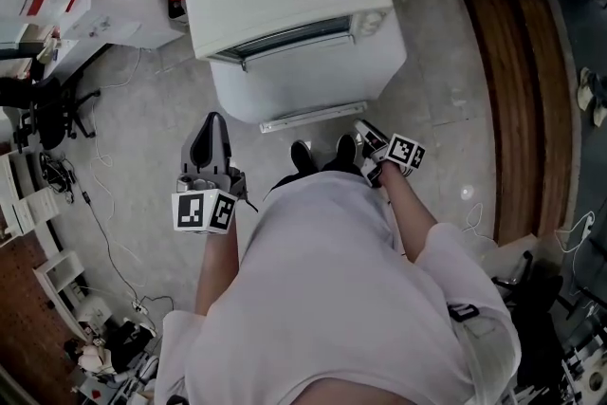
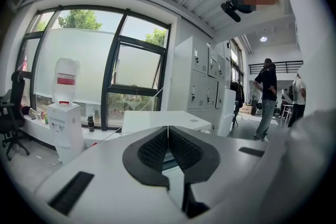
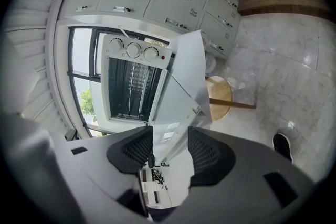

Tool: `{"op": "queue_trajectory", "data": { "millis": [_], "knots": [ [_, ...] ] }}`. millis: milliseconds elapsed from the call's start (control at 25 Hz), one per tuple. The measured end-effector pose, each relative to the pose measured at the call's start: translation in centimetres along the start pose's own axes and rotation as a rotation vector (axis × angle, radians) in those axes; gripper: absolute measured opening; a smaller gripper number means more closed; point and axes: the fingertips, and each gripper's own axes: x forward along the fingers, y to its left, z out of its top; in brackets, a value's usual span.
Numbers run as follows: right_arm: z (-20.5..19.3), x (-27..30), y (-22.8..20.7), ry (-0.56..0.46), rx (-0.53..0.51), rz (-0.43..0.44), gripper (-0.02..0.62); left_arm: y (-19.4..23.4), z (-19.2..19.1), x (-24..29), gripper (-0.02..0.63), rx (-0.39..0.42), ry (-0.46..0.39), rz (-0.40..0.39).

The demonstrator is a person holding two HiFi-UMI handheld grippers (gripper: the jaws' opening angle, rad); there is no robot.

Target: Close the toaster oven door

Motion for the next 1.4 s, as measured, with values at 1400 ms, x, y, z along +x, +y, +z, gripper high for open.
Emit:
{"op": "queue_trajectory", "data": {
  "millis": [1400],
  "knots": [
    [-0.3,5.1,-7.6,-0.092,-0.043,-0.019,0.204,5.0,-5.0,-1.9,0.021,0.04,0.055,0.071]
  ]
}}
